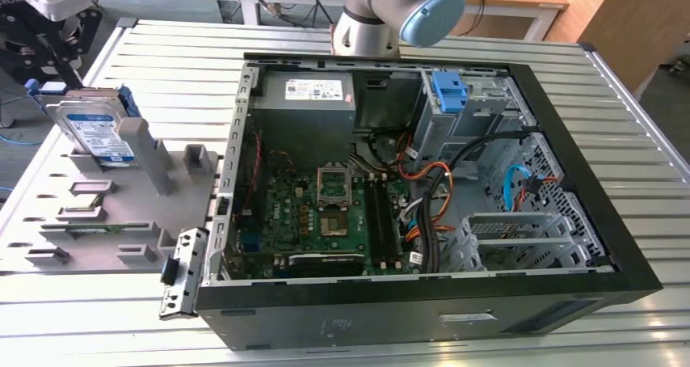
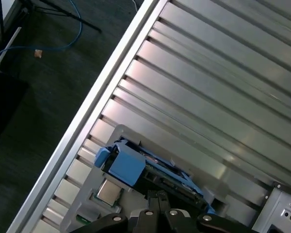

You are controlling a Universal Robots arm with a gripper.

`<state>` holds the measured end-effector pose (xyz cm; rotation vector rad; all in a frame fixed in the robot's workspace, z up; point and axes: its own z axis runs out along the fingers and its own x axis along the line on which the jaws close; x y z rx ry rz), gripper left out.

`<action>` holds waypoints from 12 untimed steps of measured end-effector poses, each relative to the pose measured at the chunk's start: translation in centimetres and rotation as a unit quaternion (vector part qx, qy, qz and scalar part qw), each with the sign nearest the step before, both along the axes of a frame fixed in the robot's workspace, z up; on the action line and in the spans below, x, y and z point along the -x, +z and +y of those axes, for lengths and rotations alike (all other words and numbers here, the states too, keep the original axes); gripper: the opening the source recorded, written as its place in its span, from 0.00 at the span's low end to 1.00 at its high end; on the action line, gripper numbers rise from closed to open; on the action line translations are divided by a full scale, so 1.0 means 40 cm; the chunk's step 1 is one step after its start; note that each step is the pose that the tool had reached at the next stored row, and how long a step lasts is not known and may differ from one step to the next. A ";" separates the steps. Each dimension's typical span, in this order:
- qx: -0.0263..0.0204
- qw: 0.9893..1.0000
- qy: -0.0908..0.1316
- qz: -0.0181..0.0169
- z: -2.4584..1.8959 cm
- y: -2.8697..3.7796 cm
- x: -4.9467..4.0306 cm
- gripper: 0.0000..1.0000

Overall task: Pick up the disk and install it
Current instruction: 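Pick up the disk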

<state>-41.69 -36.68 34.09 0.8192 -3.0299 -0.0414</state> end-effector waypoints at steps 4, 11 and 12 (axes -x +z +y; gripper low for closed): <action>0.000 0.999 0.037 0.000 0.000 0.000 0.000 0.11; 0.000 0.995 0.100 0.000 0.000 -0.001 0.000 0.11; 0.000 0.994 0.109 0.000 0.000 -0.001 0.000 0.11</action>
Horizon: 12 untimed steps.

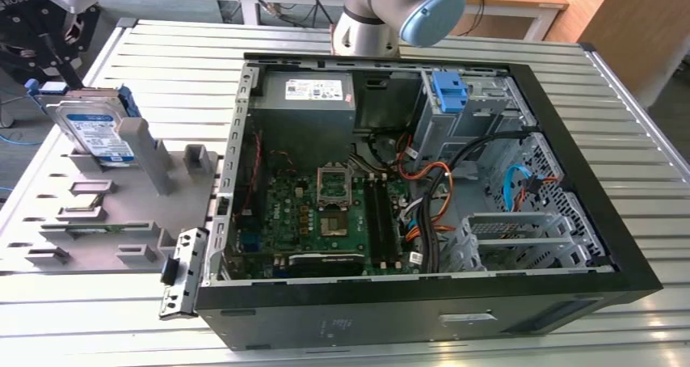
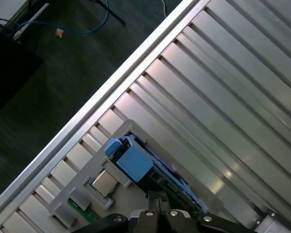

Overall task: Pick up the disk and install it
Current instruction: 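Pick up the disk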

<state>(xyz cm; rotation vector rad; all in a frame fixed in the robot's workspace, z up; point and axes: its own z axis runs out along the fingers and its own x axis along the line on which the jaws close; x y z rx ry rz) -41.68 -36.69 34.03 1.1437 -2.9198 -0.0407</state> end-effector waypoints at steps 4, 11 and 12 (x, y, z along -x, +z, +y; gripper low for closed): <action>0.000 0.999 0.037 0.000 0.000 0.000 0.000 0.11; 0.000 0.995 0.100 0.000 0.000 -0.001 0.000 0.11; 0.000 0.994 0.109 0.000 0.000 -0.001 0.000 0.11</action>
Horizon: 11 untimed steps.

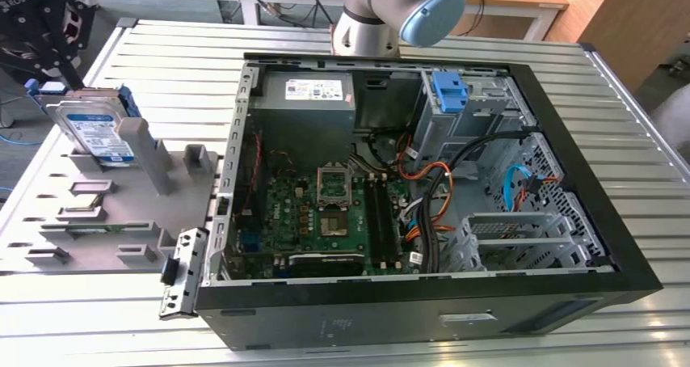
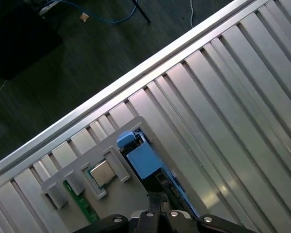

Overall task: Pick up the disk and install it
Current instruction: 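Pick up the disk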

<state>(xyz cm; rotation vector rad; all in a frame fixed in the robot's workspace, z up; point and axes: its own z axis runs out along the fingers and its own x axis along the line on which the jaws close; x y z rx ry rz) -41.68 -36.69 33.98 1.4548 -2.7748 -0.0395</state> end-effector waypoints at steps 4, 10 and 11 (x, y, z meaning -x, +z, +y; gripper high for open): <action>0.000 0.999 0.036 0.000 0.000 -0.001 0.000 0.11; 0.000 0.996 0.090 0.000 0.000 -0.001 0.000 0.11; 0.000 0.995 0.099 0.000 0.000 -0.001 0.000 0.11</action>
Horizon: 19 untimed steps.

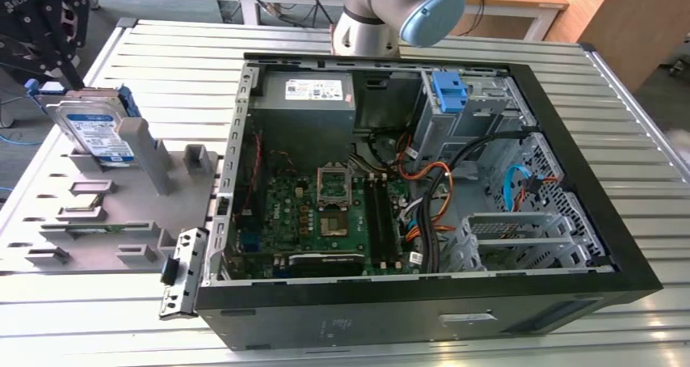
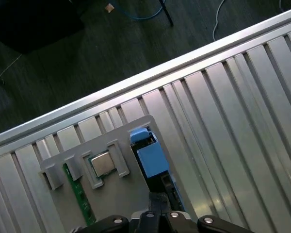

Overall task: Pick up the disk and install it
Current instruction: 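Pick up the disk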

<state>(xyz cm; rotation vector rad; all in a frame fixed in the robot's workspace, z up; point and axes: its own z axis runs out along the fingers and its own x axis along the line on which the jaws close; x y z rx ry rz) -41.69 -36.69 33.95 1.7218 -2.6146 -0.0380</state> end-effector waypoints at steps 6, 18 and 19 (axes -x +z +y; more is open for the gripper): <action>0.000 0.999 0.054 0.000 0.000 0.000 0.000 0.11; 0.000 0.990 0.142 0.000 0.000 0.000 0.000 0.11; 0.000 0.990 0.142 0.000 0.000 0.000 0.000 0.11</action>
